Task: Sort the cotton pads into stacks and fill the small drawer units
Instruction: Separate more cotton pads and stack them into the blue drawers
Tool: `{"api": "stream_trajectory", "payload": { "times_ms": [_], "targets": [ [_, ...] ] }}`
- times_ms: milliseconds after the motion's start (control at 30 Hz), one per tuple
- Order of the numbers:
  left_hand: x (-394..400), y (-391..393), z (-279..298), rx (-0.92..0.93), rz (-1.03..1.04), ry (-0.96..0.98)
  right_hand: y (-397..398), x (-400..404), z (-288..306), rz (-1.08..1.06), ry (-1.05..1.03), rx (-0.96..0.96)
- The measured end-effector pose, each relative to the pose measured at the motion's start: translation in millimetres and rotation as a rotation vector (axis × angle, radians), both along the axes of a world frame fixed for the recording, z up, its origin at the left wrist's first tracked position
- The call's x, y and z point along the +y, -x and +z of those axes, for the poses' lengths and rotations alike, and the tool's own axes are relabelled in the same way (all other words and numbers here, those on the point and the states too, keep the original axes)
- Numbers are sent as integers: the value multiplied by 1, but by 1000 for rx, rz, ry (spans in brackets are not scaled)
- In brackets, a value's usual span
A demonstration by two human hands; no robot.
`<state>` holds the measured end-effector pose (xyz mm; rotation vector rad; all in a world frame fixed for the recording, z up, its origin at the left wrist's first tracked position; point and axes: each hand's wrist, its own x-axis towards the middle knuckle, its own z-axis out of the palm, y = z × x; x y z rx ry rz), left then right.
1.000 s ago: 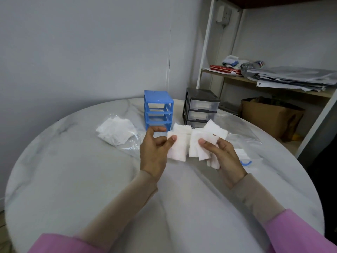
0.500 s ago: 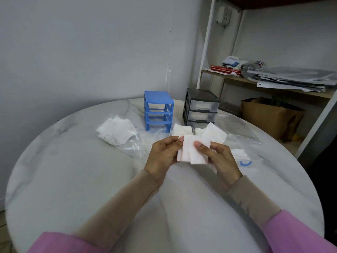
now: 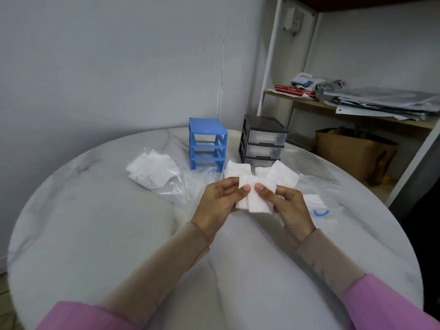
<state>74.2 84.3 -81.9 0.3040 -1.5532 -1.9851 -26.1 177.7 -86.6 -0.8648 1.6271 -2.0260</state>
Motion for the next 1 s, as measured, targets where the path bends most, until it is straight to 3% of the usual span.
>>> {"api": "stream_trajectory", "payload": {
  "times_ms": [667,900,1000],
  "targets": [
    [-12,-1,-1,17,125,-111,11,-1,-6,-158,-130,230],
    [-16,-2,-4,20,275,10,8,0,-2,-94,-24,211],
    [-14,-2,-5,5,233,76,8,0,-2,-7,0,132]
  ]
}}
